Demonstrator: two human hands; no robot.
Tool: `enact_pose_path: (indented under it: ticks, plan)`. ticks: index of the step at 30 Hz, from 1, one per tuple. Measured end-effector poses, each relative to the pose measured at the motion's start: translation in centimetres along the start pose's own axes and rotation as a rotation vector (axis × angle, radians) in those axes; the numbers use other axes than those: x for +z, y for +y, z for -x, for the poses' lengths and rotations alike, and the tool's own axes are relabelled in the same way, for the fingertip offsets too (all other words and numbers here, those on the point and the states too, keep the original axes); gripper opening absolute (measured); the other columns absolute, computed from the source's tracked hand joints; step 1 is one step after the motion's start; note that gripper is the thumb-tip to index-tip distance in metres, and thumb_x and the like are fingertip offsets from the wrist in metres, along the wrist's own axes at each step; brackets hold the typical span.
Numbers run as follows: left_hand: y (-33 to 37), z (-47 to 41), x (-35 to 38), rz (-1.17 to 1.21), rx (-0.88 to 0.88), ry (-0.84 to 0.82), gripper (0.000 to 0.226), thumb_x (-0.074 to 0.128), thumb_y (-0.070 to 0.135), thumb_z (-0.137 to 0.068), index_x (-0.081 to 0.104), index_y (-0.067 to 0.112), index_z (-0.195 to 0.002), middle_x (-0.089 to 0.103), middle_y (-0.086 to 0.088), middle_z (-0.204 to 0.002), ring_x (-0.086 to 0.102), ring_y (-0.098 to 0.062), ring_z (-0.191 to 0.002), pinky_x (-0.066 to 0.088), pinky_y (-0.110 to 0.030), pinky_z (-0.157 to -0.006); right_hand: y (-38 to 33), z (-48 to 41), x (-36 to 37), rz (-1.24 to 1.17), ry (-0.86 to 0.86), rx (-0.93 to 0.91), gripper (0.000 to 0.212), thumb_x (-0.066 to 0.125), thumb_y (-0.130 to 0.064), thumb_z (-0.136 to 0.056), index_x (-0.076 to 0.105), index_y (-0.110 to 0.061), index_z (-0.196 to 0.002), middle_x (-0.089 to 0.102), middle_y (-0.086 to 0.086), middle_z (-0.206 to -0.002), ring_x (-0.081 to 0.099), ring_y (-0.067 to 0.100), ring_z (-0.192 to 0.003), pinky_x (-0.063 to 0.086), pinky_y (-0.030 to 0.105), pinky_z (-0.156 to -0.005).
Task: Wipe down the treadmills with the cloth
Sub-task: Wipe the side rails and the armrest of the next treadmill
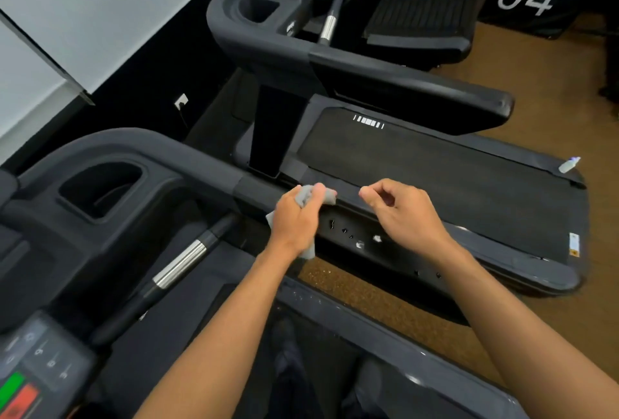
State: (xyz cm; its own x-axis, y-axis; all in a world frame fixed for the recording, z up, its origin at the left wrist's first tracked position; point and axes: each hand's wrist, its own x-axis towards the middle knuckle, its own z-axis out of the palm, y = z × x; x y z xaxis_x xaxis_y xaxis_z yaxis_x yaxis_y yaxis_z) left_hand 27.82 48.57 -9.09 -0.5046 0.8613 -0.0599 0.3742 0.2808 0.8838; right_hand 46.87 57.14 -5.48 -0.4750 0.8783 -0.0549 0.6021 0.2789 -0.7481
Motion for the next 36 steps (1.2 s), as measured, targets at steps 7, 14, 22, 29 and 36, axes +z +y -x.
enact_pose_path:
  ticks: [7, 14, 22, 29, 36]
  plan:
    - [1.5, -5.1, -11.6, 0.482, -0.173, 0.465, 0.018, 0.053, 0.034, -0.104, 0.057, 0.022, -0.091, 0.078, 0.004, -0.095, 0.073, -0.006, -0.096, 0.051, -0.038, -0.109, 1.8, 0.0, -2.7, -0.049, -0.009, 0.043, 0.026, 0.058, -0.049, -0.1, 0.074, -0.028, -0.098, 0.072, -0.014, -0.088, 0.064, 0.004, -0.087, 0.051, 0.032, -0.079]
    - [-2.4, -5.1, -4.8, -0.502, -0.02, 0.017, 0.033, 0.052, 0.041, -0.103, 0.082, 0.033, -0.093, 0.076, 0.0, -0.119, 0.06, -0.017, -0.127, 0.029, -0.031, -0.121, 0.7, 0.8, -3.5, -0.055, -0.105, 0.049, 0.027, 0.057, -0.05, -0.101, 0.075, -0.03, -0.101, 0.073, -0.017, -0.093, 0.065, 0.0, -0.091, 0.052, 0.026, -0.081]
    - [-0.3, 0.9, 4.8, -0.565, 0.163, 0.063, 0.049, 0.039, 0.047, -0.098, 0.081, 0.025, -0.09, 0.078, 0.007, -0.101, 0.065, -0.008, -0.109, 0.024, -0.029, -0.123, -0.2, 1.4, -2.7, -0.063, -0.027, 0.094, 0.017, 0.062, -0.04, -0.099, 0.076, -0.03, -0.098, 0.073, -0.02, -0.089, 0.066, -0.005, -0.086, 0.047, 0.014, -0.075]
    - [5.3, 5.9, 10.7, -0.098, 0.044, -0.357, 0.043, 0.043, 0.043, -0.089, 0.076, 0.016, -0.085, 0.077, -0.006, -0.088, 0.068, -0.021, -0.091, 0.053, -0.043, -0.088, -1.2, 0.9, -3.5, -0.041, -0.019, 0.032, 0.013, 0.066, -0.037, -0.098, 0.077, -0.031, -0.102, 0.074, -0.021, -0.092, 0.067, -0.007, -0.09, 0.048, 0.009, -0.075]
    - [5.9, 0.8, -0.9, 0.924, -0.475, -0.328, 0.067, 0.044, 0.057, -0.103, 0.07, -0.001, -0.126, 0.074, -0.021, -0.108, 0.07, -0.035, -0.105, 0.05, -0.048, -0.102, 1.3, 1.5, -9.0, -0.218, 0.129, 0.125, 0.017, 0.066, -0.043, -0.096, 0.078, -0.031, -0.096, 0.078, -0.009, -0.092, 0.073, 0.01, -0.093, 0.058, 0.034, -0.087]
